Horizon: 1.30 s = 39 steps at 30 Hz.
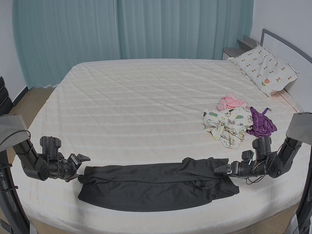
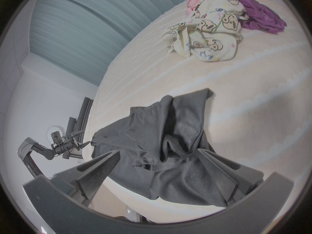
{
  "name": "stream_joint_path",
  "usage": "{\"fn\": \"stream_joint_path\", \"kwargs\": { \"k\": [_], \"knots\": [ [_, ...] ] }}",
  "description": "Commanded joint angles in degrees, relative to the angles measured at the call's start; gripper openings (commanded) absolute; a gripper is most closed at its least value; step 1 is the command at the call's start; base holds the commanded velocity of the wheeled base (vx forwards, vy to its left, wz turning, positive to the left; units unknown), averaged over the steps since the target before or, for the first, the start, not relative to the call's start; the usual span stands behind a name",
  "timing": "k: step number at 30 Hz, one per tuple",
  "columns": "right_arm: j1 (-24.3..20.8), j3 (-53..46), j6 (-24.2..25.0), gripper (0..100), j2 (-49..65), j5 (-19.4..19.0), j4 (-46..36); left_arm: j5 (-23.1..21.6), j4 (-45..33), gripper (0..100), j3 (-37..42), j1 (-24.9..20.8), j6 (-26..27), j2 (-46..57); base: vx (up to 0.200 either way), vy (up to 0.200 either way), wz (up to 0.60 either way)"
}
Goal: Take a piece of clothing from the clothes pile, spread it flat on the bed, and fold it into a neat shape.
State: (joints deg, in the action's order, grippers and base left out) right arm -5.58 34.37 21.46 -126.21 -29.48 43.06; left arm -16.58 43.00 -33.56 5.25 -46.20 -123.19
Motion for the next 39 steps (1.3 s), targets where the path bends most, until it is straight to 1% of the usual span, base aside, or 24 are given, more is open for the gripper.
{"fn": "stream_joint_path", "kwargs": {
  "k": [1,3,4,10,12,16,17,18,19,24,34,35,39],
  "knots": [
    [0.6,1.0,1.0,100,1.1,-0.1,0.5,2.3,-0.2,100,-2.6,0.0,0.1,-0.4,0.000,0.000,0.00],
    [0.6,1.1,1.7,100,0.9,0.0,0.9,5.5,-0.5,100,-4.8,0.0,0.2,-0.6,0.000,0.000,0.00],
    [0.6,1.3,2.1,100,0.5,0.1,1.2,6.0,-0.7,100,-5.8,-0.1,0.3,-1.0,0.000,0.000,0.00],
    [0.7,1.8,2.7,100,-0.7,0.4,2.6,6.6,-1.2,100,-10.3,-1.4,3.3,-4.0,0.000,0.000,0.00],
    [0.7,1.8,3.0,100,-0.7,0.4,2.9,6.6,-2.0,100,-11.4,-3.5,4.3,-5.5,0.000,0.000,0.00],
    [1.0,2.0,3.1,100,-1.1,0.4,2.9,7.4,-2.0,100,-11.4,-5.9,10.0,-8.2,0.000,0.000,0.00],
    [1.0,2.0,3.1,100,-1.1,0.4,2.9,7.4,-2.0,100,-11.4,-5.9,10.0,-8.2,0.000,0.000,0.00],
    [1.0,2.1,3.1,100,-1.1,0.4,2.9,8.8,-2.0,100,-11.4,-6.5,10.9,-8.7,0.000,0.000,0.00],
    [1.0,2.2,3.1,100,-1.1,0.4,2.9,9.5,-2.0,100,-11.4,-6.6,11.0,-8.8,0.000,0.000,0.00],
    [1.0,2.3,3.1,100,-1.6,0.4,2.9,10.3,-1.9,100,-10.7,-6.5,11.3,-9.0,0.000,0.000,0.00],
    [1.0,2.4,3.1,100,-1.7,0.4,2.9,10.4,-1.9,100,-10.1,-6.4,11.3,-9.2,0.000,0.000,0.00],
    [1.0,2.5,3.1,100,-1.8,0.4,2.9,10.4,-1.9,0,-10.2,-6.3,11.3,-9.3,0.000,0.000,0.00],
    [1.2,3.1,3.1,100,-1.8,0.6,3.0,10.7,-2.0,0,-10.6,-5.5,11.4,-9.8,0.000,0.000,0.00]
  ]
}}
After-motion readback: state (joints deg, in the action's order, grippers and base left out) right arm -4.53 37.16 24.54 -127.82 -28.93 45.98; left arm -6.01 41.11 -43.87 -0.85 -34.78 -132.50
